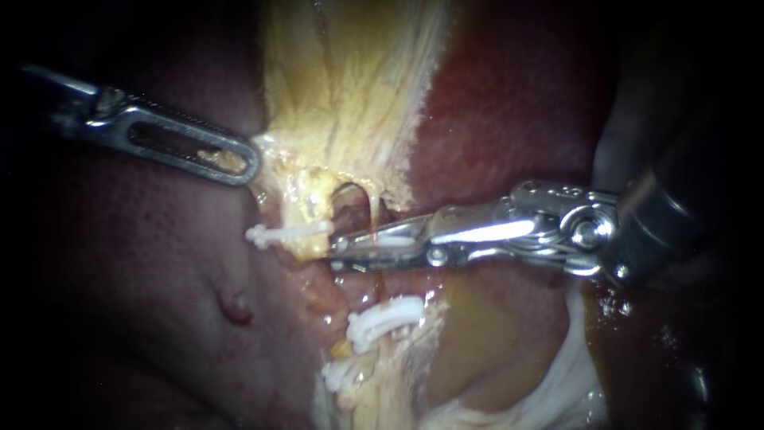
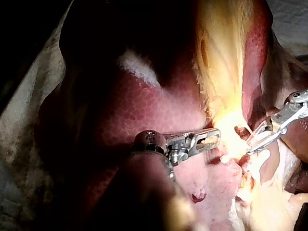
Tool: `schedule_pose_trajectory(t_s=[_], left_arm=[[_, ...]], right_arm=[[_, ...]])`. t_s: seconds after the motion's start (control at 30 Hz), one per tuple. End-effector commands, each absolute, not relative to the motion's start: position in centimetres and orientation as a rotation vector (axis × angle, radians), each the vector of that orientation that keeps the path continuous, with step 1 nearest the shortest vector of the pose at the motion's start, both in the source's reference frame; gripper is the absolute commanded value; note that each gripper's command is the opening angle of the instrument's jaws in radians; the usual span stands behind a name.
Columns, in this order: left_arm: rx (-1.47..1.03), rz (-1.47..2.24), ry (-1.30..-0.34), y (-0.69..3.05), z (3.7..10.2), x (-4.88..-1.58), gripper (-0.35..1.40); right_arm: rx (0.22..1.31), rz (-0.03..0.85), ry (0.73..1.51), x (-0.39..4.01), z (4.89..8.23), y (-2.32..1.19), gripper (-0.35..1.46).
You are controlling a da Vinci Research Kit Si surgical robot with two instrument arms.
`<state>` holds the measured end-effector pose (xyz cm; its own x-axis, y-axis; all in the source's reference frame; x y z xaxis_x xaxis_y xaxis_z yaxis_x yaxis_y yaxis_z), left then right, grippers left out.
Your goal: Going back third clip right tube
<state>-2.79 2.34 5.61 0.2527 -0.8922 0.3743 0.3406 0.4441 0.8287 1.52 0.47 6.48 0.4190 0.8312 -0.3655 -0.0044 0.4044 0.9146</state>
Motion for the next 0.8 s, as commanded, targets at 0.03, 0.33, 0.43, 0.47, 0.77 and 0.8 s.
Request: schedule_pose_trajectory(t_s=[0.03, 0.33, 0.43, 0.47, 0.77, 0.8], left_arm=[[0.691, -0.935, -0.971, 2.35, 5.61, -2.79, -0.35], [0.691, -0.935, -0.971, 2.35, 5.61, -2.79, -0.35], [0.691, -0.935, -0.971, 2.35, 5.61, -2.79, -0.35], [0.691, -0.935, -0.971, 2.35, 5.61, -2.79, -0.35], [0.691, -0.935, -0.971, 2.35, 5.61, -2.79, -0.35], [0.691, -0.935, -0.971, 2.35, 5.61, -2.79, -0.35]], right_arm=[[1.019, 0.657, 1.001, 1.51, 6.49, 0.47, -0.35], [1.020, 0.654, 1.004, 1.52, 6.49, 0.45, -0.35], [0.995, 0.621, 1.028, 1.55, 6.50, 0.42, 0.12], [0.985, 0.620, 1.031, 1.58, 6.50, 0.42, 0.24], [0.841, 0.614, 1.069, 1.69, 6.70, 0.35, 0.50], [0.807, 0.601, 1.079, 1.68, 6.72, 0.36, 0.50]])
